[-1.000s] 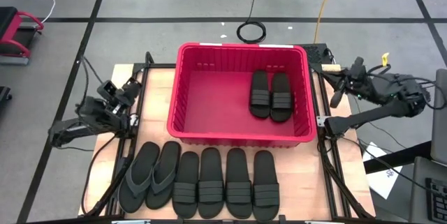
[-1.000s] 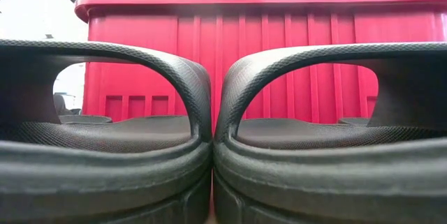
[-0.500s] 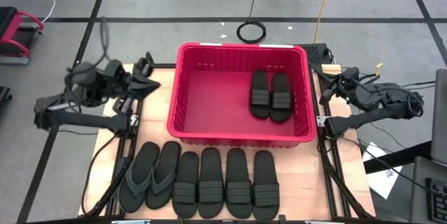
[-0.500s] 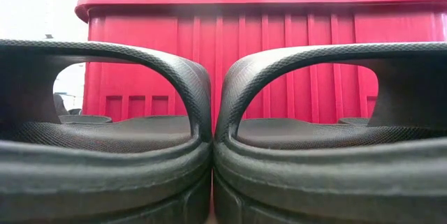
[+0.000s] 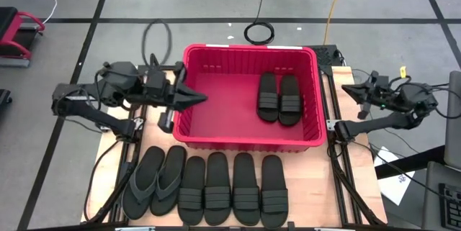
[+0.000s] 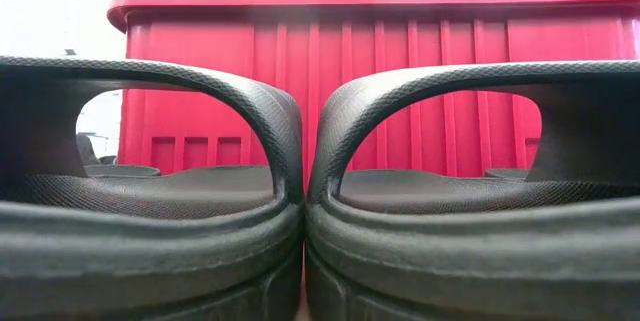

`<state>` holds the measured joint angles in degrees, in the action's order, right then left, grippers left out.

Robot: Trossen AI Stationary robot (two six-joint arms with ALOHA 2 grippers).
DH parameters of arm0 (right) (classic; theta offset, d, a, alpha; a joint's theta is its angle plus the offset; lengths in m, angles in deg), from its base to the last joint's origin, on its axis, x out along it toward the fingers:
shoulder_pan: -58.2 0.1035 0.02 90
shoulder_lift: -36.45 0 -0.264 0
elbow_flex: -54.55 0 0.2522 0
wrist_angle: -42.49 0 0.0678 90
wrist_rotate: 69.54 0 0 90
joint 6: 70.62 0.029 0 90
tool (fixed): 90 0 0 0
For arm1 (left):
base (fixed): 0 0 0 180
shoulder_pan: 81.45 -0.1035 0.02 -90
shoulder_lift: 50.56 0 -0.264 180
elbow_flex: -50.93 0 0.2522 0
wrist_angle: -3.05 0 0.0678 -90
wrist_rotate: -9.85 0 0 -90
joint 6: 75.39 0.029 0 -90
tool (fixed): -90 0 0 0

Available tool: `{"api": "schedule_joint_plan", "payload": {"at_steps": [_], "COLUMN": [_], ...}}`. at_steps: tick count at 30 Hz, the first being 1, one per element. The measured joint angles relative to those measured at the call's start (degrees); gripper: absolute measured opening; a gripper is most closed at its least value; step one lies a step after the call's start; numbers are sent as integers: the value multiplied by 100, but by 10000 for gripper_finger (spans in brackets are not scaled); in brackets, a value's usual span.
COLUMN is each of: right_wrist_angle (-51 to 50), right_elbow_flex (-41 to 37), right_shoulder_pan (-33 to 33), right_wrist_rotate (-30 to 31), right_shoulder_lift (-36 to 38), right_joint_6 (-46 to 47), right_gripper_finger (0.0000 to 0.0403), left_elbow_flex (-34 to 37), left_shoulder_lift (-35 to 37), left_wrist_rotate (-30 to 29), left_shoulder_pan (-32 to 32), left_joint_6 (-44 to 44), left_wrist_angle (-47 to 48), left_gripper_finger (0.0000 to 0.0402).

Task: Pick and place slides into bin
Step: Put the slide into the red bin

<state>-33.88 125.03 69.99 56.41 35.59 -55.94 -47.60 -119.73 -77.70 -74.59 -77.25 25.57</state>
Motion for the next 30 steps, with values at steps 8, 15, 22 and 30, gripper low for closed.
{"api": "schedule_joint_plan", "payload": {"at_steps": [8, 15, 22, 30], "right_wrist_angle": [-146, -139, -125, -108], "right_elbow_flex": [-123, -117, -117, -117], "right_shoulder_pan": [220, 619, 780, 789], "right_wrist_rotate": [-8, 4, 174, 153], "right_shoulder_lift": [17, 18, 18, 16], "right_joint_6": [50, 147, 314, 325], "right_gripper_finger": [0, 0, 0, 0], "left_elbow_flex": [-660, -950, -1880, -2560], "left_shoulder_lift": [-1190, -2188, -3220, -4125], "left_wrist_rotate": [-93, 378, 494, 431], "left_shoulder_pan": [465, 641, 839, 804], "left_joint_6": [-691, -780, -655, -879], "left_wrist_angle": [1215, 1046, 1095, 1365], "left_gripper_finger": [0, 2, 3, 4]}}
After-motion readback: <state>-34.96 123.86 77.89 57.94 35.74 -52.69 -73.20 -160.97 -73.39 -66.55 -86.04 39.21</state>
